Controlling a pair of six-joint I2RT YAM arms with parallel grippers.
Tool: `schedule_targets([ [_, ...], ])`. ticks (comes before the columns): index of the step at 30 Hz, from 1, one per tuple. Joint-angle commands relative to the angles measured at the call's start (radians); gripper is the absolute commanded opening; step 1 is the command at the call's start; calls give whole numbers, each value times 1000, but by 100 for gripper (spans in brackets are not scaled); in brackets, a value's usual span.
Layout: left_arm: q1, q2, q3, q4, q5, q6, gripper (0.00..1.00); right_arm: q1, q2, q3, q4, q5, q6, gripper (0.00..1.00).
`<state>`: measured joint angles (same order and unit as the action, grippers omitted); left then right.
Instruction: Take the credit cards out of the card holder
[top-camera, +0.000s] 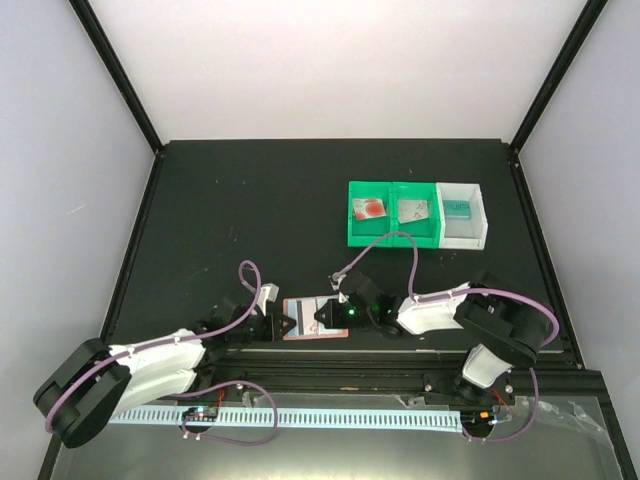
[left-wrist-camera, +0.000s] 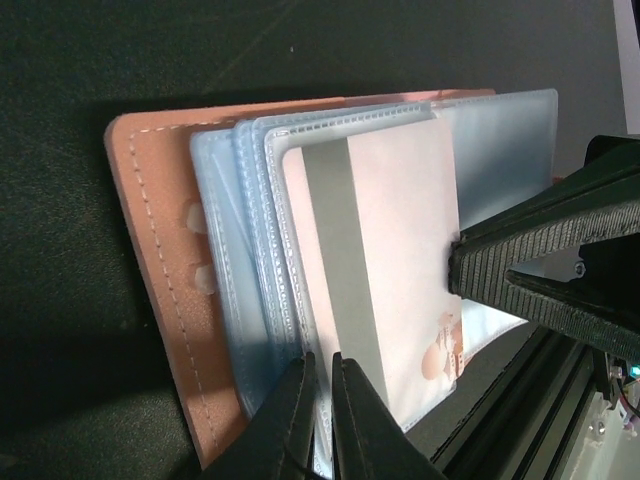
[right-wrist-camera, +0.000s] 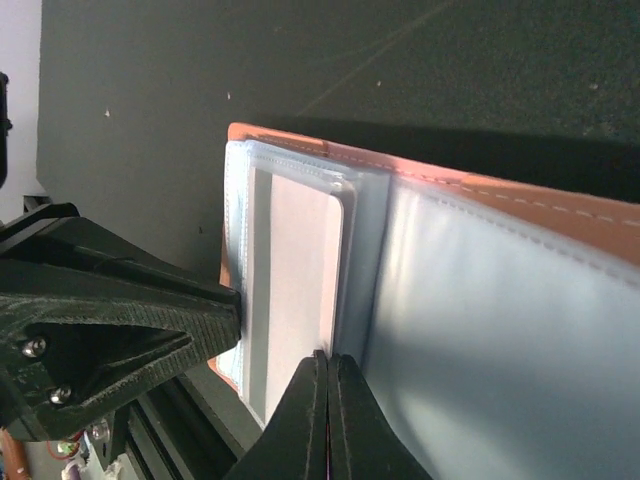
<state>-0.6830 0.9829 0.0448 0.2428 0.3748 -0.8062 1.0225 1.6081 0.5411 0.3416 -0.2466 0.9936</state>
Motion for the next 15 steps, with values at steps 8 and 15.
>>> schedule_targets([
  [8, -9, 96, 5, -3, 3, 0, 6, -59, -3, -56, 138, -90, -29, 1],
  [15, -11, 202, 47, -8, 7, 21, 3, -124, 33, -96, 236, -214, -39, 2],
])
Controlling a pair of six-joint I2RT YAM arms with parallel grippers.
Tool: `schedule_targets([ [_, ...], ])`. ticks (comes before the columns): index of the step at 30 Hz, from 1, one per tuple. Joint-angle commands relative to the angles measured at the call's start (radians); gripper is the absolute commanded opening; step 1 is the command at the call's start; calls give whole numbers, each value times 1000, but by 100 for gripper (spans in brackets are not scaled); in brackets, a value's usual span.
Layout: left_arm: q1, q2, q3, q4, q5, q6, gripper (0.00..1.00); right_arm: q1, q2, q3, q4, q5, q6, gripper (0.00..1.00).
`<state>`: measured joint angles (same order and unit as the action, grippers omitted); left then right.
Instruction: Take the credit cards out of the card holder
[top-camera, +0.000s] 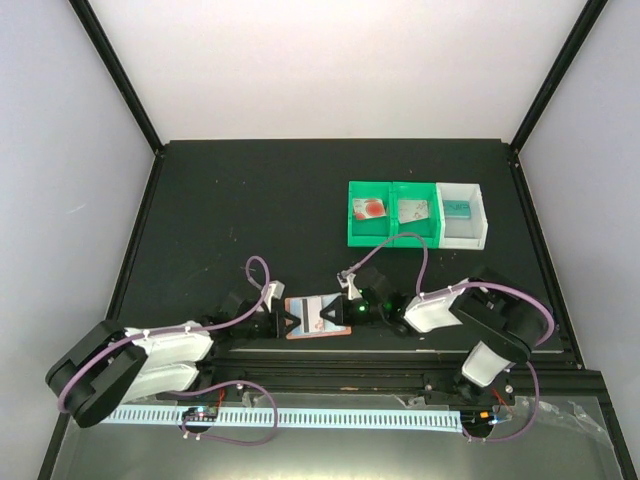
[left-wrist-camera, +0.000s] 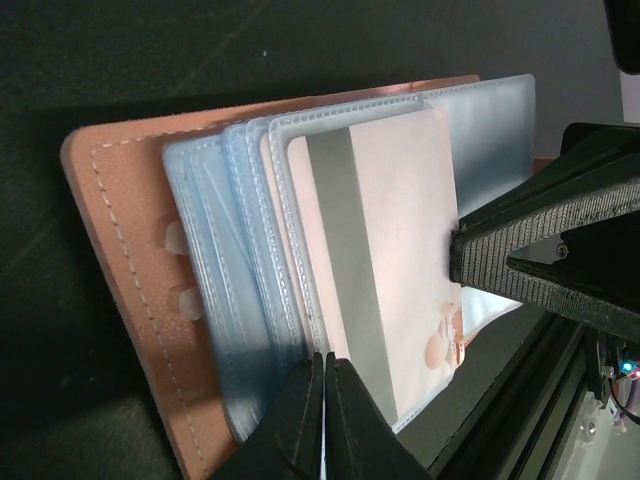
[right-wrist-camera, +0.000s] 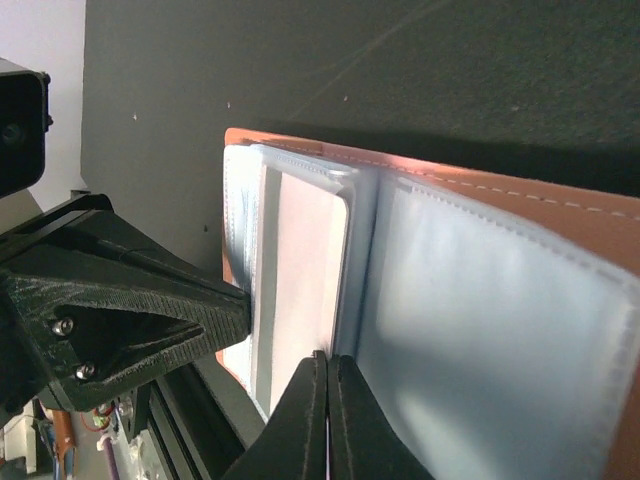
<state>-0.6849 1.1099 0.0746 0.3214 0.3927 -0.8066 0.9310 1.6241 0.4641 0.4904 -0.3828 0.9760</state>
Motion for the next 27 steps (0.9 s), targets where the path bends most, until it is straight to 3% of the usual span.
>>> schedule_targets([
  [1, -9, 85, 20, -83, -5, 22, 3, -37, 13, -17, 72, -76, -32, 1],
  [13, -13, 56, -13, -86, -44, 3, 2, -98, 21, -6, -12, -112, -121, 3],
  [17, -12, 41, -10, -99, -43, 2, 2, -111, 27, 6, -46, -141, -156, 8],
  [21, -12, 14, -14, -111, -48, -3, 2, -111, 11, -5, -52, -136, -157, 1],
  [27, -13, -37, -29, -131, -62, -15, 2, -117, -15, -21, -58, -136, -187, 1],
])
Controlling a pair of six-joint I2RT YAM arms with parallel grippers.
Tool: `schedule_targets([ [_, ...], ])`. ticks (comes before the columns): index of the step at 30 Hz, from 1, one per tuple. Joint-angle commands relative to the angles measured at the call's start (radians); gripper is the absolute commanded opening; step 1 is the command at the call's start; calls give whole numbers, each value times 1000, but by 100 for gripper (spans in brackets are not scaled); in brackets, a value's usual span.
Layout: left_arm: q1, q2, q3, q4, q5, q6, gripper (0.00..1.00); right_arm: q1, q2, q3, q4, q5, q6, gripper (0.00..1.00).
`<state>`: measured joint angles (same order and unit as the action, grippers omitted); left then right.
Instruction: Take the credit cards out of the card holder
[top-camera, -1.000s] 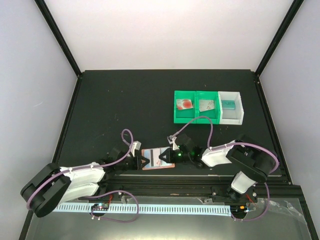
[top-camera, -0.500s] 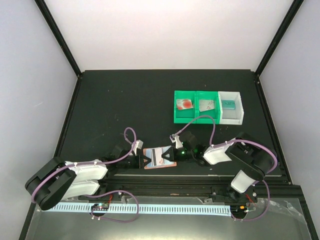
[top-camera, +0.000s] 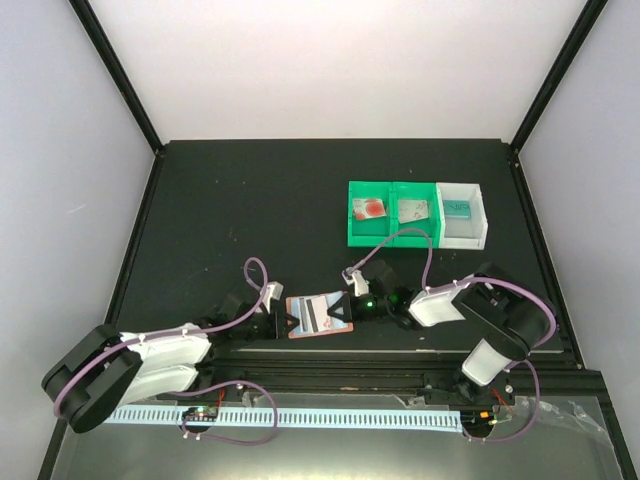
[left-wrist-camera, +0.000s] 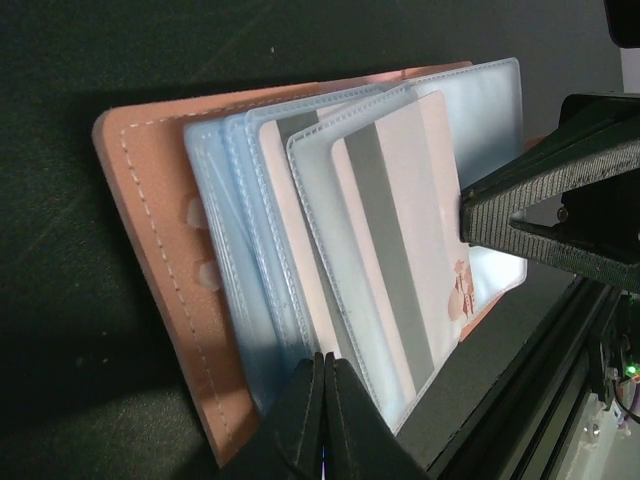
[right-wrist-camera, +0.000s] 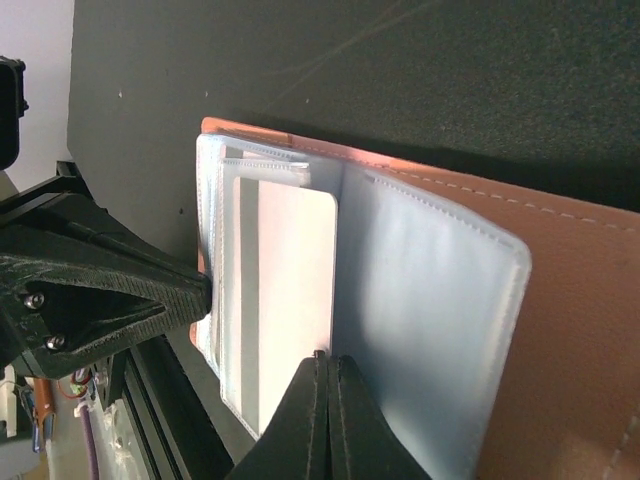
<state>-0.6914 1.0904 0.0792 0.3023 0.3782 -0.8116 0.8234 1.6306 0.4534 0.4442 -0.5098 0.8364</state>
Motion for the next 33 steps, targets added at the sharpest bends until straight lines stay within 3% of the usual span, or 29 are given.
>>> schedule_targets([
  [1, -8, -27, -33, -120, -48, -11, 2, -9, -21, -10, -3, -25, -56, 1],
  [7, -10, -157, 2, -218, -51, -29, 10, -9, -35, 13, -26, -46, -67, 19],
  [15, -13, -323, 37, -261, -85, -43, 12, -11, 31, 40, -21, -77, -86, 19],
  [33, -26, -34, 118, -36, -9, -21, 6, -11, 103, 84, 25, -124, -44, 16],
])
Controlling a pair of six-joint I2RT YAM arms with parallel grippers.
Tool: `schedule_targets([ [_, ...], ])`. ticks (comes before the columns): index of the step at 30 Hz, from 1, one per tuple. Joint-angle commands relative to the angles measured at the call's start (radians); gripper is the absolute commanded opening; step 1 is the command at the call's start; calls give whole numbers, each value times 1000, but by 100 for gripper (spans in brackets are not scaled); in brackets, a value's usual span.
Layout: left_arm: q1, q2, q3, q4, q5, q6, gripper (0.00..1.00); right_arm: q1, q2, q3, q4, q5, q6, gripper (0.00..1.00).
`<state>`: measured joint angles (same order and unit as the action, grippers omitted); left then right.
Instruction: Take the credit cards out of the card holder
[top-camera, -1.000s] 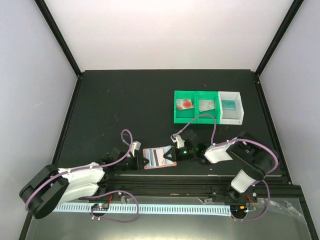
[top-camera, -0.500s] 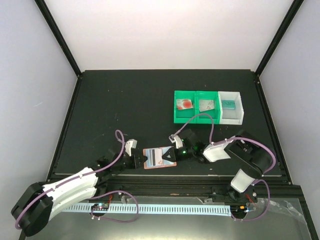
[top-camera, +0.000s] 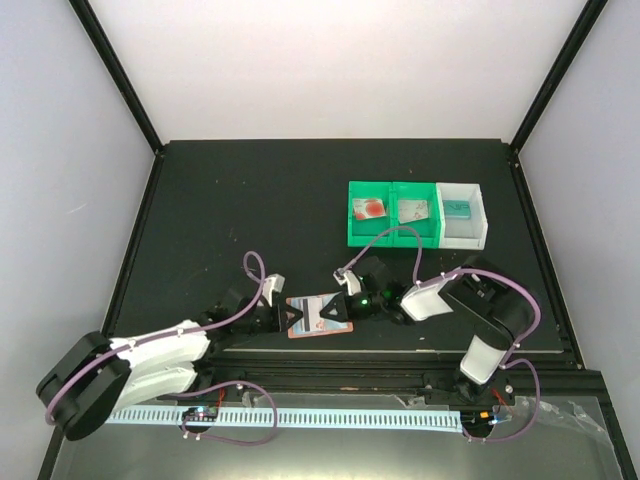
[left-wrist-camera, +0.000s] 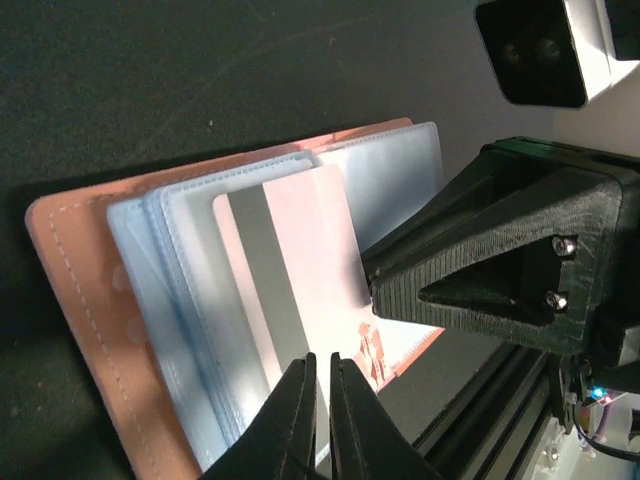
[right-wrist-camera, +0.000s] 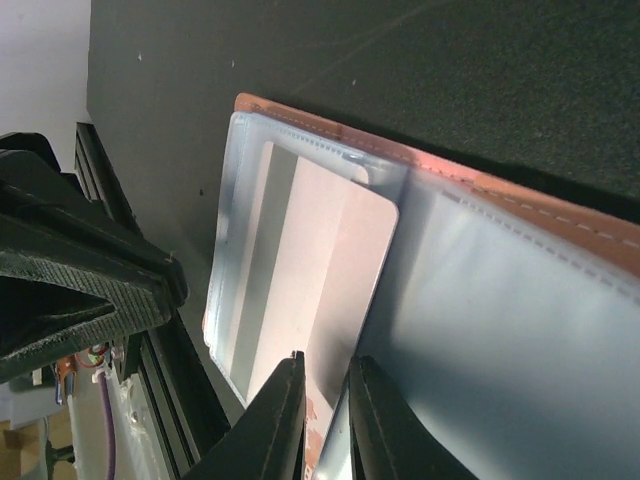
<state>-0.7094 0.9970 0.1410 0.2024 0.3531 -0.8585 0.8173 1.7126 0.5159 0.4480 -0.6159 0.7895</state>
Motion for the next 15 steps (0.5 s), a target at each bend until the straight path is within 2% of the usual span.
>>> schedule_targets([
  [1, -10, 81, 62, 65, 17, 30, 6, -4, 23, 24, 18, -16, 2, 16],
  [15, -17, 220, 29, 106, -34, 41, 4, -9, 71, 32, 58, -38, 29, 17],
])
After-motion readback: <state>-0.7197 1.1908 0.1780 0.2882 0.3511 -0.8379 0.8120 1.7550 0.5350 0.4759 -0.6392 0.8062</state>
